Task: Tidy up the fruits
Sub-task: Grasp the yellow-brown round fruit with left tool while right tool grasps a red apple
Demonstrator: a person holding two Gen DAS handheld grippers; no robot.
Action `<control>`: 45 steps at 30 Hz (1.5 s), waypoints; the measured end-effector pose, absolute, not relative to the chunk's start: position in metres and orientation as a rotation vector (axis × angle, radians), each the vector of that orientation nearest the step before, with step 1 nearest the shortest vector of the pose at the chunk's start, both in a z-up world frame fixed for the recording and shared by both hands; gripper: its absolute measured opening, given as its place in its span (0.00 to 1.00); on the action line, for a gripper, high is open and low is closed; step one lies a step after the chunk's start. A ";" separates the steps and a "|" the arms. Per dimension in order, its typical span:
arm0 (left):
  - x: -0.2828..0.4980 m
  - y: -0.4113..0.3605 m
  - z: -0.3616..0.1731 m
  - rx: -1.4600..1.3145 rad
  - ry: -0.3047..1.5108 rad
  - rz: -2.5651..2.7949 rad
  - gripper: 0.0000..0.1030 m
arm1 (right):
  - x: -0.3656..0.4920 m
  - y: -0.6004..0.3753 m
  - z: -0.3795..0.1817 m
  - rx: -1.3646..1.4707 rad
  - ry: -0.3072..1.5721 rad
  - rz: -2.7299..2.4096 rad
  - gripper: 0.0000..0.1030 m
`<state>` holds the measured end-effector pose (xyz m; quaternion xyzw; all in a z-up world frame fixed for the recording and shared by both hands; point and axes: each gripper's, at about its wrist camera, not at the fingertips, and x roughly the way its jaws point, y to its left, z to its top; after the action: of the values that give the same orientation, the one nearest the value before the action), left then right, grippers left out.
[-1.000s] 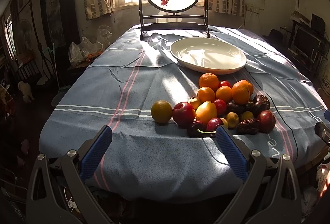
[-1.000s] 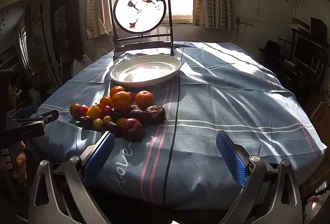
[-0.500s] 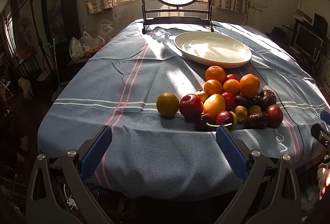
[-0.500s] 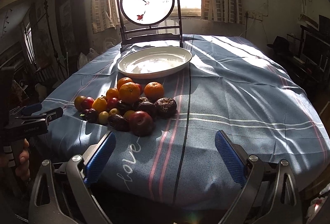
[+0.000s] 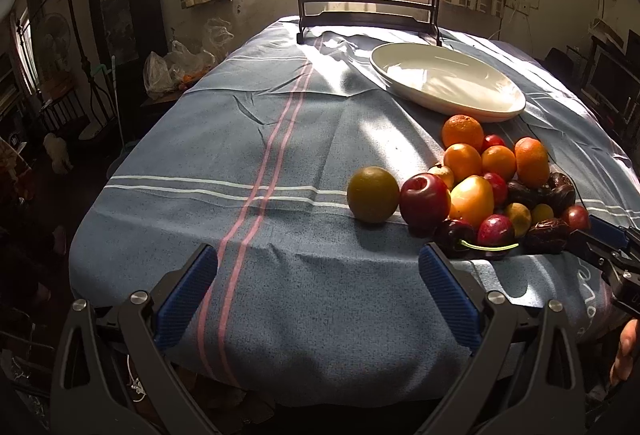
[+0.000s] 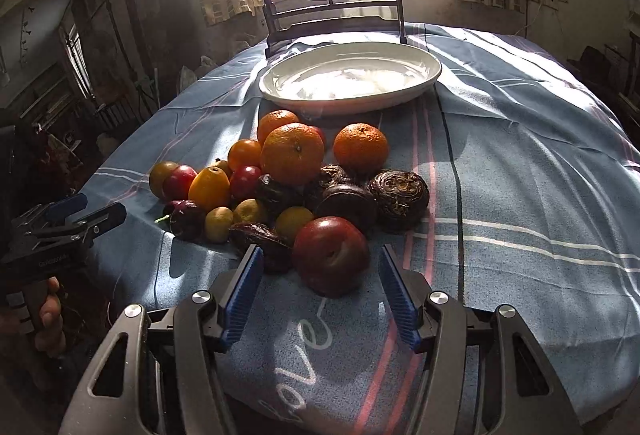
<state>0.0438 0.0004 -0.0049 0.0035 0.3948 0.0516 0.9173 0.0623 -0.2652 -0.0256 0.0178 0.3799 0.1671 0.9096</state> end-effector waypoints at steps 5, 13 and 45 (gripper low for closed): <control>0.065 0.006 -0.012 0.053 0.810 0.146 0.95 | 0.061 -0.265 -0.024 0.028 0.771 0.356 0.50; 0.092 -0.005 -0.027 0.114 0.836 0.038 0.95 | 0.061 -0.280 -0.023 0.089 0.769 0.395 0.42; 0.078 -0.013 -0.030 0.115 0.808 -0.210 0.34 | 0.054 -0.277 -0.020 0.058 0.726 0.408 0.49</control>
<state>0.0784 -0.0130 -0.0298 0.0556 0.3924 -0.1017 0.9125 0.0540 -0.2772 -0.0197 0.0281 0.3528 0.1979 0.9141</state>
